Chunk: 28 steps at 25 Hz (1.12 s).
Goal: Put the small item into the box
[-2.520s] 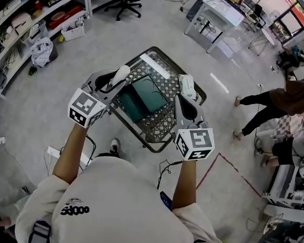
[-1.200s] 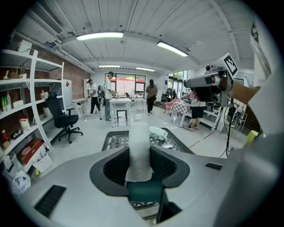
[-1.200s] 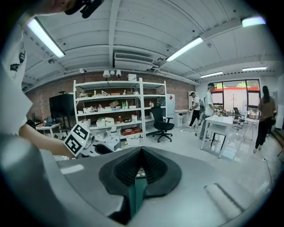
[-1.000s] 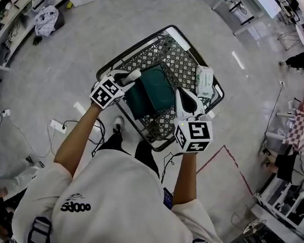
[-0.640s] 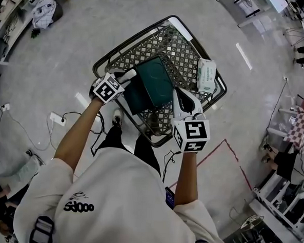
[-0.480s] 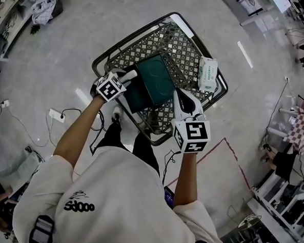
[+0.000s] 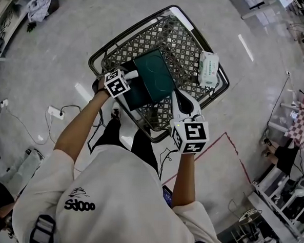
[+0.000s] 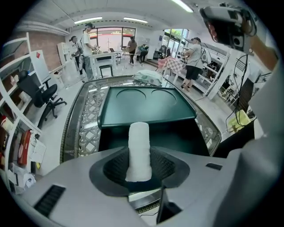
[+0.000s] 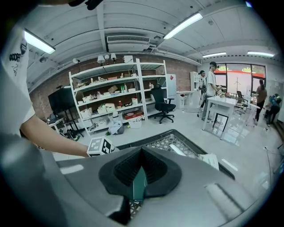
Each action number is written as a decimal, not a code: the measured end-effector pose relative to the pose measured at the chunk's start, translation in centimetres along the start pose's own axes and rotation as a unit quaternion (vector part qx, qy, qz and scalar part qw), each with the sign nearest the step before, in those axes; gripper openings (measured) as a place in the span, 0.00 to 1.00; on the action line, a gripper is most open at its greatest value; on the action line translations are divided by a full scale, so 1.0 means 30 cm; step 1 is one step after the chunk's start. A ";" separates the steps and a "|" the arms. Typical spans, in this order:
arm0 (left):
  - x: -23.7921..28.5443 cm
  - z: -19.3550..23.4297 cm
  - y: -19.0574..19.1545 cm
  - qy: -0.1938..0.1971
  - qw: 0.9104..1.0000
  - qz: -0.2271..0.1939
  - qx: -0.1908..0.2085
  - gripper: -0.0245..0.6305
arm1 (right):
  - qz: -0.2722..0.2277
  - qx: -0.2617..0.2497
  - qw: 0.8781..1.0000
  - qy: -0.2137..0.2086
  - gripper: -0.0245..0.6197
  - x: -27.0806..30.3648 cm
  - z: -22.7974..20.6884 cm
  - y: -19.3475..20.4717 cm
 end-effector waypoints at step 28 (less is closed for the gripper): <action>0.058 -0.030 -0.010 0.012 0.997 0.051 0.049 0.31 | 0.011 0.015 1.000 0.022 0.05 -0.042 -0.029 0.045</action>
Point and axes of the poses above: the fingertips, and each gripper's own axes: x forward along the fingers, z to its left, y out of its underside, the point moved 10 cm from there along -x, backward along the fingers, and after that the axes turned 5 degrees about y, right-handed, at the moved point
